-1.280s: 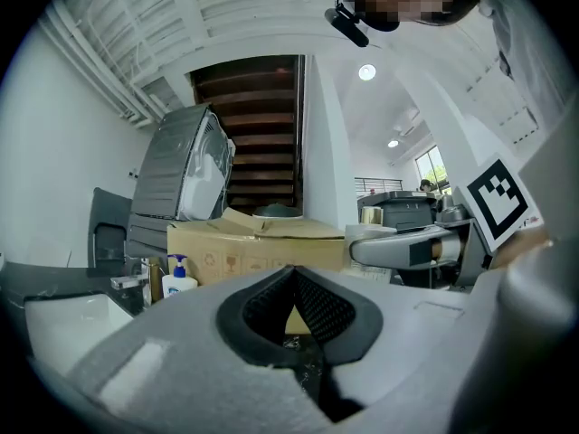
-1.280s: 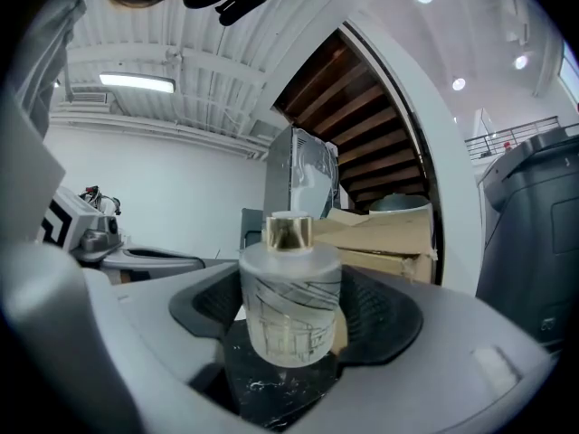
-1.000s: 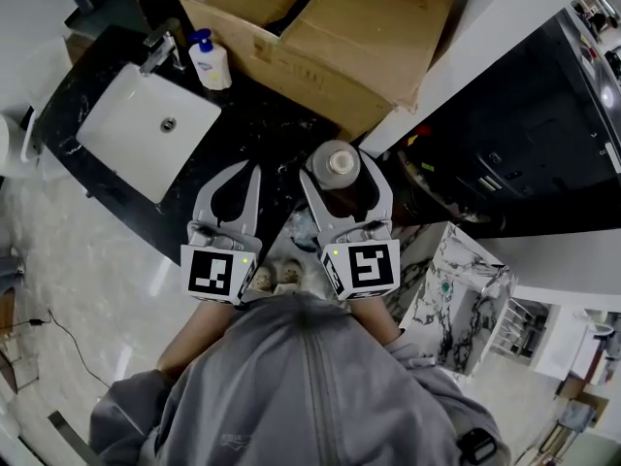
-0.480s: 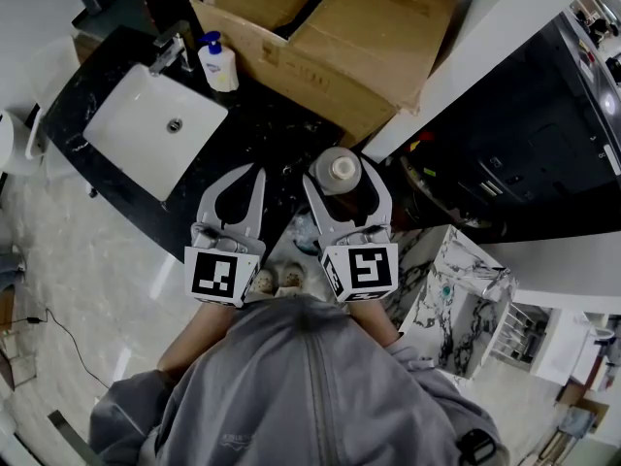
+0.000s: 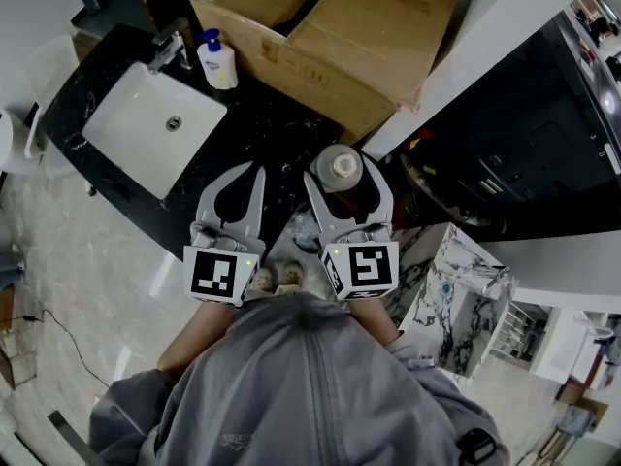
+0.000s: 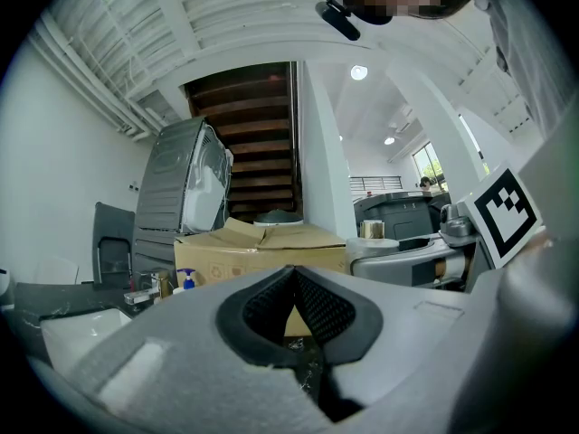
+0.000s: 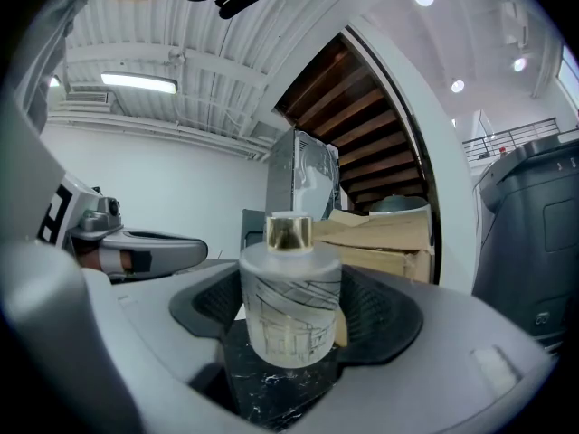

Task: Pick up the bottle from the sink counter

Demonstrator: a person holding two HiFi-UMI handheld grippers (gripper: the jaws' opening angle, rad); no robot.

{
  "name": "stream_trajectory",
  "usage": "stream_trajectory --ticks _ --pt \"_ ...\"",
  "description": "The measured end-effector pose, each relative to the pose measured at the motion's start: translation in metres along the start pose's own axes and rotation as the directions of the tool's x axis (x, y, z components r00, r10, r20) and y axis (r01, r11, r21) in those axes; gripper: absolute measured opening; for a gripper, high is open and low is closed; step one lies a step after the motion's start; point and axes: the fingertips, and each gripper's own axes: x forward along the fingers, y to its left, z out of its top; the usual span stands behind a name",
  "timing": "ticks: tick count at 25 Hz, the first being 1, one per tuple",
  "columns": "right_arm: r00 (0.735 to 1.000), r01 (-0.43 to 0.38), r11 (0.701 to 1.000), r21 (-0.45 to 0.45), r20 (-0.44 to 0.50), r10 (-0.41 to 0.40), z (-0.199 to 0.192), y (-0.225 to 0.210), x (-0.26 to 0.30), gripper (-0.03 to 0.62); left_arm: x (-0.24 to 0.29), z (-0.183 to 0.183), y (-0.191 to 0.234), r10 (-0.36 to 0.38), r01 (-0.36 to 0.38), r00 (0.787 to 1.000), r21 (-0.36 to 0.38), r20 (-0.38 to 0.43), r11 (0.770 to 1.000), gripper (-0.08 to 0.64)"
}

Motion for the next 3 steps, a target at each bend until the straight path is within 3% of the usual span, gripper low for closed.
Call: stream_trajectory --ticks 3 --pt "1.0 0.001 1.0 0.002 0.002 -0.001 -0.0013 -0.0008 0.0005 0.322 -0.0001 -0.0027 -0.0011 -0.002 0.002 1.0 0.0 -0.011 1.0 -0.002"
